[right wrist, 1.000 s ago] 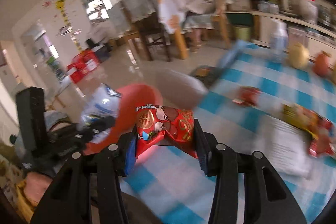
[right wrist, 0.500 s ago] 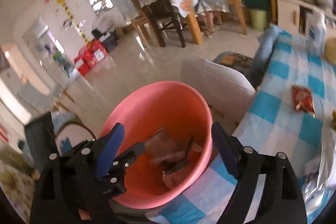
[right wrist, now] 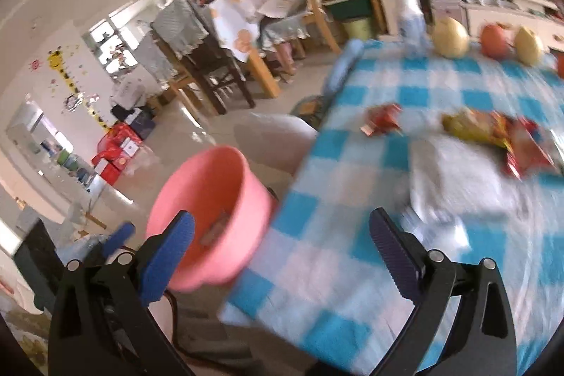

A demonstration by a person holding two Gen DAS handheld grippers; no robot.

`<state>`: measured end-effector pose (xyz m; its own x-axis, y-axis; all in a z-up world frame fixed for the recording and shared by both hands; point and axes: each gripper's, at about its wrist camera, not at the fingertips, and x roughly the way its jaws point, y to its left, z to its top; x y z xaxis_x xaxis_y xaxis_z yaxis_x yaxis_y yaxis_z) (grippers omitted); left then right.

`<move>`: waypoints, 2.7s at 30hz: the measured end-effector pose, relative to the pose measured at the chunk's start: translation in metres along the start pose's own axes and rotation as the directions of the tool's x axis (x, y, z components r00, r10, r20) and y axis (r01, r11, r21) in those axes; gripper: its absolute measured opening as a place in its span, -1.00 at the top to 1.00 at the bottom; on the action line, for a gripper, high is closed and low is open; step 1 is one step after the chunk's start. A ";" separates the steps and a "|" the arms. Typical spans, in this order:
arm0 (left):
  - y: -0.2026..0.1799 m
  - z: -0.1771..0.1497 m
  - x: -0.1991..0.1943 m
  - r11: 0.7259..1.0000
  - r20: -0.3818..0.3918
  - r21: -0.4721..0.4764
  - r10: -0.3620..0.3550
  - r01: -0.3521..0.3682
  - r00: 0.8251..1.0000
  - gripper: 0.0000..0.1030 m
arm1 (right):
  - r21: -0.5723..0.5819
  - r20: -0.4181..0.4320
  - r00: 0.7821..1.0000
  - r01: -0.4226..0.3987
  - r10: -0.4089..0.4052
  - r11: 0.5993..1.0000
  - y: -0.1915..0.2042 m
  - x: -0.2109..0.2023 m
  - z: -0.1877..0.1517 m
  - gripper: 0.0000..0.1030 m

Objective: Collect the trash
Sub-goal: 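Open the left gripper over the bucket while the right releases the red packet into it, then move both open grippers back over the remaining wrappers on the table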

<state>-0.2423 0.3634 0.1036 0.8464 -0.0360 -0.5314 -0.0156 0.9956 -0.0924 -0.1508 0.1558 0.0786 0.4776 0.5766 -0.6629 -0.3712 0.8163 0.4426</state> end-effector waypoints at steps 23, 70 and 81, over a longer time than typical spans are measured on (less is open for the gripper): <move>-0.118 -0.010 0.003 0.995 -0.135 0.040 -0.082 0.088 0.987 -0.73 | 0.006 0.018 0.807 0.590 -0.590 0.807 -0.115 -0.099 -0.042 -0.90; -0.228 0.005 0.137 0.989 -0.357 -0.097 -0.138 0.111 0.924 -0.73 | 0.045 0.233 0.836 0.501 -0.497 0.864 -0.251 -0.126 -0.019 -0.90; -0.236 0.007 0.174 0.996 -0.445 -0.055 -0.083 0.066 0.892 -0.72 | -0.004 0.146 0.886 0.445 -0.440 0.895 -0.275 -0.086 0.013 -0.90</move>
<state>-0.0873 0.1226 0.0389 0.5192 -0.1533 -0.8408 0.0108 0.9849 -0.1729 -0.0798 -0.1179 0.0217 0.7030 0.1567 -0.6937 -0.1227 0.9875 0.0987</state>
